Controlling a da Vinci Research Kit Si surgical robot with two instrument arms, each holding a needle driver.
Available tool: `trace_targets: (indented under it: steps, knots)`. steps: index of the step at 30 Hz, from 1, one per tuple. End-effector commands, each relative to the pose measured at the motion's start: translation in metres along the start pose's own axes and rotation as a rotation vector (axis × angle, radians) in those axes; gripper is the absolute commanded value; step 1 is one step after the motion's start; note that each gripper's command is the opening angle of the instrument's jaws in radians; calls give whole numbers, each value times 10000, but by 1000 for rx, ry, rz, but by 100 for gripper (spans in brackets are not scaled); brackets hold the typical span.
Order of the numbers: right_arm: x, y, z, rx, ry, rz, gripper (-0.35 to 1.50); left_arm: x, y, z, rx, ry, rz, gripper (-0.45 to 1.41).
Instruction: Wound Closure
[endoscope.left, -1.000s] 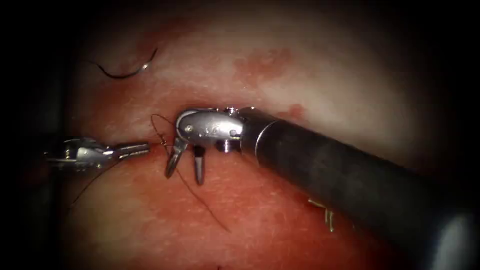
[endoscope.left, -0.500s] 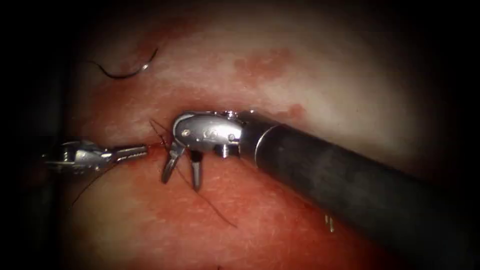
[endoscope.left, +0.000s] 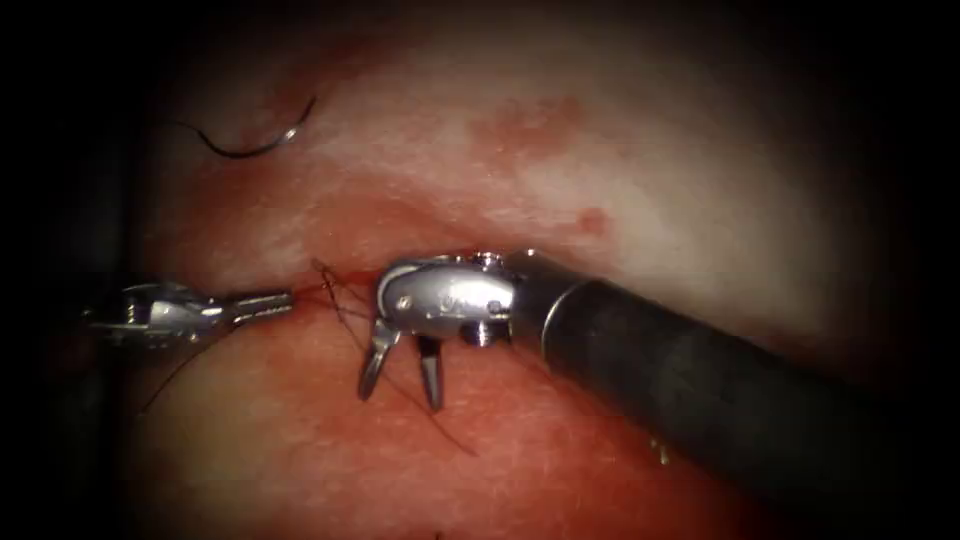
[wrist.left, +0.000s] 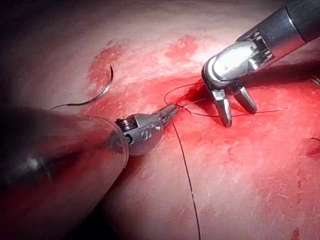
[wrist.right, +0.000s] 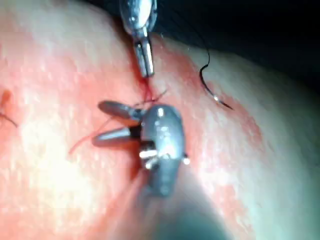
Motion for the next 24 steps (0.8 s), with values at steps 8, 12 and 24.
trace_targets:
  steps: [8,12,24]
  knots:
    - [-14,12,10,24,-12,-3,101,-4,3,7,-1,2,-2,-45]
    - [-15,17,10,23,-8,-22,88,-4,3,7,-1,1,-2,-45]
    - [-10,49,-11,-164,102,121,-35,-6,10,3,2,0,-13,-45]
